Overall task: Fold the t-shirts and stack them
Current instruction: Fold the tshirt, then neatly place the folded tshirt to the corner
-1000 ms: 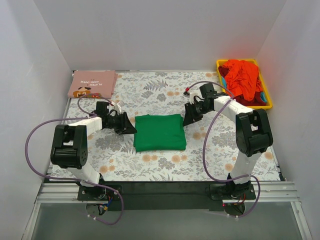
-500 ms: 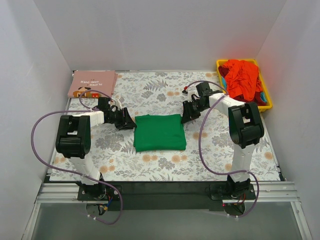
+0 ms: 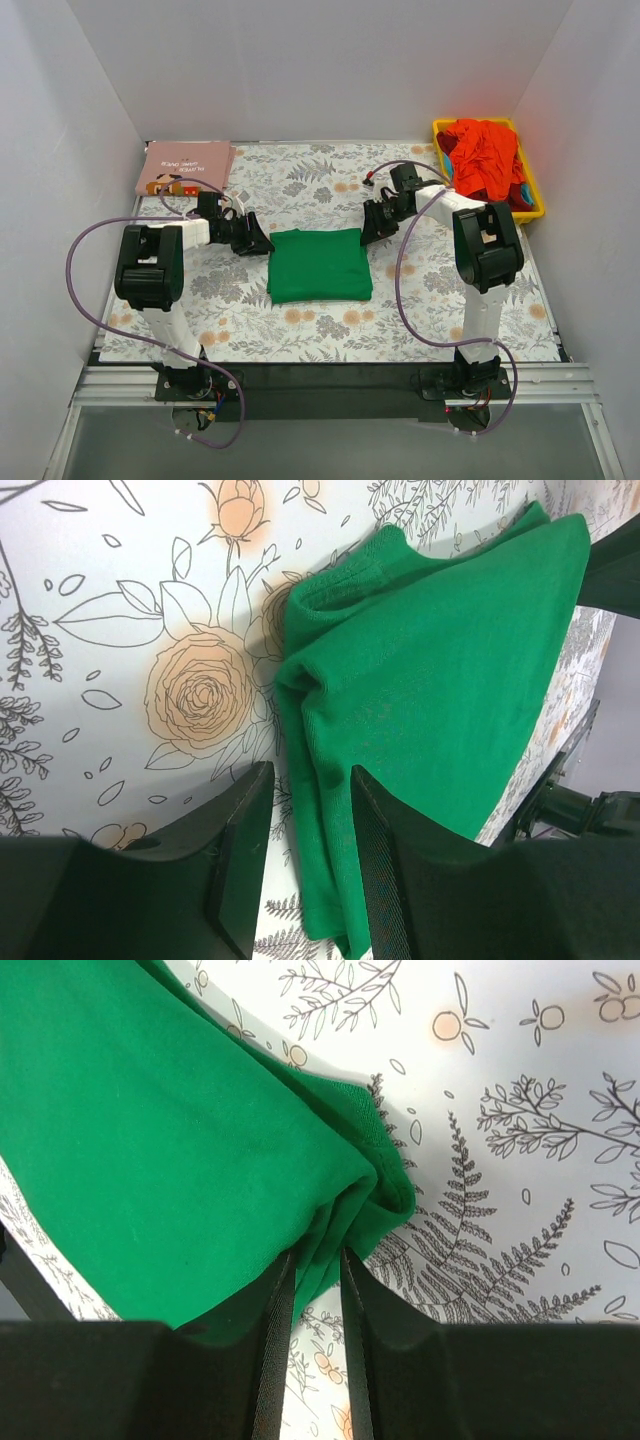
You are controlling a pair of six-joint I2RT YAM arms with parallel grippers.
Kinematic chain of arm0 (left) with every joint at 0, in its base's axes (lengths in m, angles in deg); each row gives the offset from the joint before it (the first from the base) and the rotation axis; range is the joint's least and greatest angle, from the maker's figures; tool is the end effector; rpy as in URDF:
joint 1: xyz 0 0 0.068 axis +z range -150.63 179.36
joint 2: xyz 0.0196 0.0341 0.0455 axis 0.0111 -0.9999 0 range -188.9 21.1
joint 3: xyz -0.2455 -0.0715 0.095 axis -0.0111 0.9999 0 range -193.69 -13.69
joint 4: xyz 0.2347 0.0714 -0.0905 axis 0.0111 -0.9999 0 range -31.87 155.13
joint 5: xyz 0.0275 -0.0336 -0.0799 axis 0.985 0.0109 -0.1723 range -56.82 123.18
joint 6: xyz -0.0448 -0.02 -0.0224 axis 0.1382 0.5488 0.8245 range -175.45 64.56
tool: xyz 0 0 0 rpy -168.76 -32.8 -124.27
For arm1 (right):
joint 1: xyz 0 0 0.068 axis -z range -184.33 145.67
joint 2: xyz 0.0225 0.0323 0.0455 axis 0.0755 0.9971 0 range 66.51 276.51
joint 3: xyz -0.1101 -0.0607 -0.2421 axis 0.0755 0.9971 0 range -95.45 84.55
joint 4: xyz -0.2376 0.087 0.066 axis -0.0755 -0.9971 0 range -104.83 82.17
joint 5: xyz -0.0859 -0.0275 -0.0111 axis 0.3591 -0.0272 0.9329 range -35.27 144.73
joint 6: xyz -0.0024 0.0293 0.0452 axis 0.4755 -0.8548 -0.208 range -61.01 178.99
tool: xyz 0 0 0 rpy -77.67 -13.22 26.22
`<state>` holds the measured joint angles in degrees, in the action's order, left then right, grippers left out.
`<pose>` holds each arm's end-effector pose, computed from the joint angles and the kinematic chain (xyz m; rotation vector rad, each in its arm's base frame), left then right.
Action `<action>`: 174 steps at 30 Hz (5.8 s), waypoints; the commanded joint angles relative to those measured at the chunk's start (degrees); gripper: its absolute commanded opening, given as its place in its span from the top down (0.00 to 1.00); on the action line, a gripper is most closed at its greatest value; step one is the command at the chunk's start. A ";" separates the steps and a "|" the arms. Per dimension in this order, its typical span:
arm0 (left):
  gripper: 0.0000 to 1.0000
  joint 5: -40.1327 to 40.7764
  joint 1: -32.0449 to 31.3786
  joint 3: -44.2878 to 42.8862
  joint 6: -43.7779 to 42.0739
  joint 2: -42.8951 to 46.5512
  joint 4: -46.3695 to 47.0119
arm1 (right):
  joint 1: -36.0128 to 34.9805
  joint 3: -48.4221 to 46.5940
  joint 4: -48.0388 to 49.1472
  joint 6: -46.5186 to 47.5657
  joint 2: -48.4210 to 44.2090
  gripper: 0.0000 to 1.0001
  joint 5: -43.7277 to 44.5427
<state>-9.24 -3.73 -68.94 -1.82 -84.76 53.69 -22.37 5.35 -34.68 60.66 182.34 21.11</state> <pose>0.3392 -0.0424 0.1275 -0.9461 2.6350 -1.2811 0.3873 0.1468 0.1604 -0.6365 2.5658 0.8771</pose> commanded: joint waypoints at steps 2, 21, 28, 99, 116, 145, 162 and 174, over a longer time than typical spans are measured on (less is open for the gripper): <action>0.64 0.67 0.28 -1.80 -0.80 -1.36 0.90 | -0.33 -2.71 1.36 -0.44 1.24 0.69 -1.35; 1.00 3.65 1.95 -1.89 -0.45 -2.51 1.51 | 2.22 -0.87 1.80 0.88 -1.92 0.99 -2.23; 1.00 2.86 3.00 -1.71 -0.36 -2.24 2.47 | 4.86 1.06 2.59 1.49 -1.58 0.99 -2.85; 0.48 -25.16 -5.35 16.31 7.92 -2.79 16.21 | -0.94 23.65 25.62 -13.01 3.53 0.67 -28.94; 0.17 -22.89 27.69 12.79 10.79 28.95 4.15 | -12.17 5.20 8.13 3.41 -15.99 0.45 5.10; 0.06 2.77 29.11 11.99 1.04 27.02 -10.27 | -44.36 -15.55 1.98 17.13 8.80 0.55 27.12; 0.10 1.20 21.90 14.46 11.67 27.73 -2.63 | -41.73 -14.84 1.80 17.32 7.76 0.99 26.25; 0.03 1.19 11.37 20.97 30.03 21.32 17.06 | -36.10 -18.71 1.80 14.06 0.80 0.99 17.63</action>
<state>-8.21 10.87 -48.41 21.37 -62.43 62.89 -58.87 -10.69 -32.84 76.00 187.30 41.39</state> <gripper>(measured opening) 0.967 0.035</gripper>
